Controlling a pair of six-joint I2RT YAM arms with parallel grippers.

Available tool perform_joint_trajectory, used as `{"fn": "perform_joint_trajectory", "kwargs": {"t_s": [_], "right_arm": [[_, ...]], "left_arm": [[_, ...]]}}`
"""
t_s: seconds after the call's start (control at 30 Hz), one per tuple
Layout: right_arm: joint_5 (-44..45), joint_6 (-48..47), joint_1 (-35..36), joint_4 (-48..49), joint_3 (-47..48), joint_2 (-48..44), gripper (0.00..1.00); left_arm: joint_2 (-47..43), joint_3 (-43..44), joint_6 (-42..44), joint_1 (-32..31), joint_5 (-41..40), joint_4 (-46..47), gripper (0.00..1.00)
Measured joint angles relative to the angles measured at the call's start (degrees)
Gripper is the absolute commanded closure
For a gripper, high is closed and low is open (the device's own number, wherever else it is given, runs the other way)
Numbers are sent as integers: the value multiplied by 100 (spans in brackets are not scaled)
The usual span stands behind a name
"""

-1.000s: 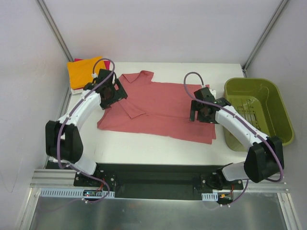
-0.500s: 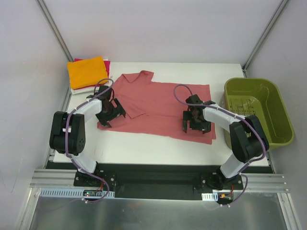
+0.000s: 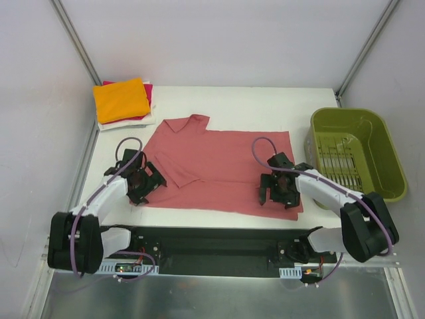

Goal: Fold and stack the t-shirts
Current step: Fold the flattened tshirt in 1/3 of the way

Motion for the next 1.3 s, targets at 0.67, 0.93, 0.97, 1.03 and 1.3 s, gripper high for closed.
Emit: {"fn": "perform_joint_trajectory", "kwargs": {"t_s": [0.67, 0.93, 0.97, 1.03, 1.3], "right_arm": [[-885, -2959, 3132, 1163, 2780, 905, 49], [-1624, -3947, 3274, 1596, 4350, 3233, 53], [-1707, -4011, 3263, 1593, 4503, 3427, 54], [-1856, -4103, 3252, 1587, 4756, 3729, 55], [-2149, -4260, 3322, 1582, 5473, 4444, 57]], "left_arm": [[-767, 793, -127, 435, 13, -1075, 1], [-129, 315, -57, 1043, 658, -474, 42], [-103, 271, -61, 1060, 673, -444, 47], [-55, 177, -2, 1130, 680, -376, 61], [136, -33, 39, 1244, 649, -282, 67]]}}
